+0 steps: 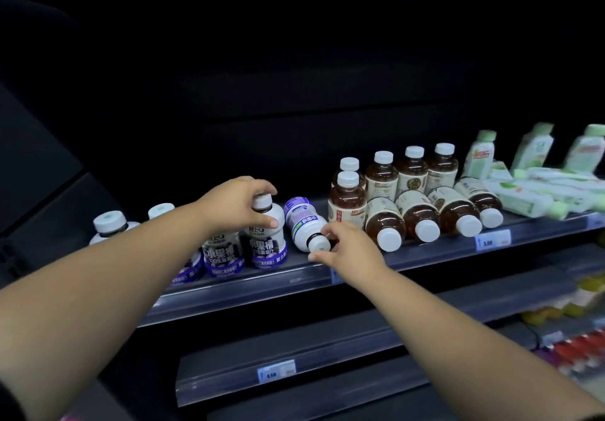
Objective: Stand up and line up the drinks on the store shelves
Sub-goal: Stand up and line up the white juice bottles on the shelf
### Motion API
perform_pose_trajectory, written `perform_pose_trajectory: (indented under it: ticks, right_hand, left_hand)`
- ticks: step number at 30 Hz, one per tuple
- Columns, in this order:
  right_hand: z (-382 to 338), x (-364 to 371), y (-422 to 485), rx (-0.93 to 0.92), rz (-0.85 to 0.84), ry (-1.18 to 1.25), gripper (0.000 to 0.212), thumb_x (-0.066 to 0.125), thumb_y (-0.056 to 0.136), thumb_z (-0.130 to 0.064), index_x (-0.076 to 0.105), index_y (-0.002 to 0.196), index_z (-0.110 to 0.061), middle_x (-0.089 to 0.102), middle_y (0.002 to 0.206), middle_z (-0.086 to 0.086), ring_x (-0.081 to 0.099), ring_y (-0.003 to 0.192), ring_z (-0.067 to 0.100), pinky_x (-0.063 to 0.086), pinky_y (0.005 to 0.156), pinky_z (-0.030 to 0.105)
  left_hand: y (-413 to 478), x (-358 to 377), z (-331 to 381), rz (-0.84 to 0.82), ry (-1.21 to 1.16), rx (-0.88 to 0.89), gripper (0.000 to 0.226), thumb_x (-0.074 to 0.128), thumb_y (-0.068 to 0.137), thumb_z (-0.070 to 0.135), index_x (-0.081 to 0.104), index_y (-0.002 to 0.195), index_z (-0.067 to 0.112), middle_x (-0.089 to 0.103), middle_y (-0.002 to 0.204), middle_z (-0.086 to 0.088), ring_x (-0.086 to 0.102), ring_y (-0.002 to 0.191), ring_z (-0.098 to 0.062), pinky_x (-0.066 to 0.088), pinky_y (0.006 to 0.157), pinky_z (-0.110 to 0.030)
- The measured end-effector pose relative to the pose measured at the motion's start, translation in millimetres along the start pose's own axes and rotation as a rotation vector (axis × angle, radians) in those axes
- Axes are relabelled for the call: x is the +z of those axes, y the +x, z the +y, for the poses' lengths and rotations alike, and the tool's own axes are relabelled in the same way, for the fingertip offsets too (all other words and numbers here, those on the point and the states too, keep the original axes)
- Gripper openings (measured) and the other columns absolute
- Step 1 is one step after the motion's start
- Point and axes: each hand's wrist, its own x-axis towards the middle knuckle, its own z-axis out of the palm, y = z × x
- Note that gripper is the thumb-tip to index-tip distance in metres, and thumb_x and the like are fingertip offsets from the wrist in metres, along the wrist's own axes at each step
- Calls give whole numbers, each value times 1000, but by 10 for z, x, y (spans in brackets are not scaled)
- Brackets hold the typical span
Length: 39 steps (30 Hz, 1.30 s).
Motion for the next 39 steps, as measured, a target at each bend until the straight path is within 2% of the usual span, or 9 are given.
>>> perform_pose_trajectory:
  ticks: [6,13,21,24,27,34,35,37,39]
  right_hand:
    - [-98,167,-79,78,90,41,47,80,75,-49,54,104,-23,54,108,-7,57,90,22,47,78,37]
    - [-145,201,-82,72,140,68,44,81,75,-46,53,97,-21,54,101,-5,56,86,21,48,78,38]
    - [-346,-262,129,-62,196,114,34,79,77,-39,57,101,-28,60,99,-11,57,88,12,47,77,31]
    - [-520,-477,341,-82,128,89,40,78,78,-38,52,108,-29,61,96,-12,60,87,12,50,76,33]
    - [-695,-623,561,-101,-35,20,42,78,78,-36,53,111,-28,63,97,-10,63,86,13,53,75,35]
    - [-881,-758,895,-217,-377,-174,37,70,84,-11,62,118,-26,65,116,-6,62,111,13,51,94,30]
    - [-884,-751,909,-221,-408,-184,40,69,85,-11,62,121,-26,64,120,-7,61,114,13,50,96,29]
    - [-889,-728,918,-221,-397,-264,43,75,84,-28,60,125,-27,60,118,-9,59,110,13,49,94,31]
    - [-899,-719,921,-225,-349,-343,38,77,81,-36,63,116,-29,61,111,-8,60,102,15,52,88,35]
  left_hand:
    - [-25,10,3,-3,-2,-33,67,80,74,51,53,134,38,53,122,13,52,113,-10,46,96,-32]
    - [-43,11,15,0,4,-41,64,79,75,53,54,133,39,54,120,14,52,111,-9,45,94,-30]
    - [-19,-8,-22,3,-163,-79,33,64,95,37,61,128,37,62,120,10,59,108,-10,49,97,-36]
    - [4,-10,-49,-19,-208,-106,34,66,93,37,62,127,38,63,124,10,59,112,-11,48,100,-37]
    - [7,0,-62,-21,-218,-133,35,67,92,40,61,126,42,63,125,11,58,113,-10,48,101,-37]
    - [36,3,-77,-27,-254,-180,39,69,88,43,60,126,44,65,121,16,60,108,-8,49,100,-38]
    - [39,3,-87,-31,-268,-185,38,70,87,44,61,124,45,66,116,17,61,105,-7,51,98,-38]
    - [44,-1,-95,-37,-291,-191,36,71,87,43,62,122,45,66,111,17,62,102,-6,52,96,-36]
    - [40,-11,-87,-36,-303,-192,36,72,87,41,63,122,44,67,109,18,62,101,-4,51,95,-34]
